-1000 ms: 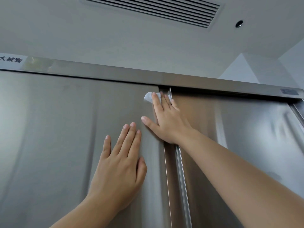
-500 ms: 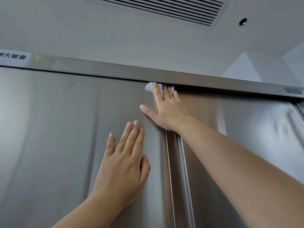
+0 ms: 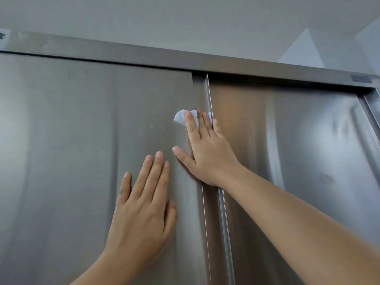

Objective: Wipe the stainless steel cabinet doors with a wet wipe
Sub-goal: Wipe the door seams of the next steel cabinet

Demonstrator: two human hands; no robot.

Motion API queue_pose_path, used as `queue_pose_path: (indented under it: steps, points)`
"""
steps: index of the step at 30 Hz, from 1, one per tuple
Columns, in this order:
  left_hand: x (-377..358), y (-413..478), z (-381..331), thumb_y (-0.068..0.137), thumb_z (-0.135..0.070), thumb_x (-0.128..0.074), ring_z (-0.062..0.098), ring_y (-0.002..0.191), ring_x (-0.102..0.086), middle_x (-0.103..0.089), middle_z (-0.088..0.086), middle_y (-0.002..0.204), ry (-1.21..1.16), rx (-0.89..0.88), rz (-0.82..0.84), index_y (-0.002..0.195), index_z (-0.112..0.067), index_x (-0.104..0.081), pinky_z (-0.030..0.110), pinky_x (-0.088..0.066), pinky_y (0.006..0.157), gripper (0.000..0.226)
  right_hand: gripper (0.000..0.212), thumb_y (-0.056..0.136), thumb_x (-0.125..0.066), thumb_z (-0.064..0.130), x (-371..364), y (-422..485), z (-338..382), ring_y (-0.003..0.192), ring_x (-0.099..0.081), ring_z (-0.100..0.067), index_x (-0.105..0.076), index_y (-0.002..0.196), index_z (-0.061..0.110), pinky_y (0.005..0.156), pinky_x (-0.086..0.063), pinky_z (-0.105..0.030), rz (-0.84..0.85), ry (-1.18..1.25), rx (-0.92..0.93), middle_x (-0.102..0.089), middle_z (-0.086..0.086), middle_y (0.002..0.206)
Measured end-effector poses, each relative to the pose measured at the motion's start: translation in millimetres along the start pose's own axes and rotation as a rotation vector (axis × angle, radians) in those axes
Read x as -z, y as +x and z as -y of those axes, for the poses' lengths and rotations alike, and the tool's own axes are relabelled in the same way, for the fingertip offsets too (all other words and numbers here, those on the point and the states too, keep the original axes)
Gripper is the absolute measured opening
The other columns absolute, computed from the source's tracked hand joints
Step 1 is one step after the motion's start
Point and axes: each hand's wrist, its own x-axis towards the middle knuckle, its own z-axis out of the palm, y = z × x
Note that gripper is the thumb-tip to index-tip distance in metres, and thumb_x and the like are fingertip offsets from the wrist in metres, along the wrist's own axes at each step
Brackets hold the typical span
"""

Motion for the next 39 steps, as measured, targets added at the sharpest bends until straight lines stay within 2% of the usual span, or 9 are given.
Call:
queue_pose_path:
  steps: [10, 15, 24, 30, 35, 39]
  points:
    - [1.8, -48.5, -20.3, 0.082, -0.024, -0.036, 0.023, 0.136, -0.026, -0.033, 0.015, 0.146, 0.016, -0.014, 0.048, 0.136, 0.001, -0.040, 0.050, -0.021, 0.104, 0.060, 0.075, 0.088, -0.007, 0.055, -13.3, -59.3, 18.0, 0.143, 0.009, -0.031, 0.017, 0.144, 0.012, 0.110, 0.018, -0.033, 0.031, 0.053, 0.004, 0.005, -0.021, 0.155]
    - [2.3, -69.8, -25.6, 0.085, -0.024, -0.036, 0.027, 0.137, -0.028, -0.031, 0.015, 0.148, 0.074, 0.015, 0.072, 0.139, -0.001, -0.037, 0.054, -0.027, 0.102, 0.059, 0.070, 0.092, -0.015, 0.052, -21.0, -96.6, 31.3, 0.143, 0.005, -0.033, 0.011, 0.142, 0.011, 0.111, 0.017, -0.032, 0.025, 0.110, -0.005, 0.000, -0.023, 0.154]
    - [-1.1, -113.5, -38.0, 0.087, -0.024, -0.037, 0.029, 0.137, -0.028, -0.031, 0.017, 0.148, 0.146, 0.013, 0.076, 0.140, 0.001, -0.035, 0.054, -0.019, 0.107, 0.059, 0.064, 0.094, -0.030, 0.042, -33.4, -154.1, 49.8, 0.140, -0.012, -0.040, -0.012, 0.143, 0.005, 0.114, -0.006, -0.042, -0.033, 0.137, -0.025, -0.016, -0.029, 0.149]
    - [-0.8, -131.9, -43.6, 0.090, -0.025, -0.034, 0.029, 0.138, -0.025, -0.026, 0.017, 0.149, 0.151, 0.021, 0.096, 0.143, 0.000, -0.029, 0.052, -0.013, 0.110, 0.058, 0.064, 0.094, -0.031, 0.041, -41.1, -194.8, 63.1, 0.139, -0.014, -0.040, -0.016, 0.142, 0.002, 0.113, -0.011, -0.044, -0.014, 0.124, -0.039, -0.020, -0.029, 0.148]
    - [4.4, -140.4, -40.6, 0.090, -0.024, -0.036, 0.029, 0.139, -0.025, -0.026, 0.016, 0.150, 0.166, -0.015, 0.147, 0.144, -0.001, -0.029, 0.050, -0.009, 0.112, 0.059, 0.067, 0.093, -0.032, 0.046, -38.2, -195.6, 63.2, 0.139, -0.011, -0.041, -0.014, 0.142, 0.004, 0.113, -0.007, -0.043, 0.043, 0.131, -0.040, -0.017, -0.031, 0.148]
    - [7.4, -138.8, -38.2, 0.089, -0.024, -0.039, 0.029, 0.138, -0.027, -0.027, 0.015, 0.150, 0.183, -0.033, 0.157, 0.143, -0.002, -0.031, 0.050, -0.013, 0.110, 0.059, 0.069, 0.093, -0.028, 0.049, -33.5, -164.6, 53.1, 0.141, -0.011, -0.041, -0.012, 0.145, 0.006, 0.113, 0.000, -0.040, 0.032, 0.115, -0.035, -0.014, -0.031, 0.149]
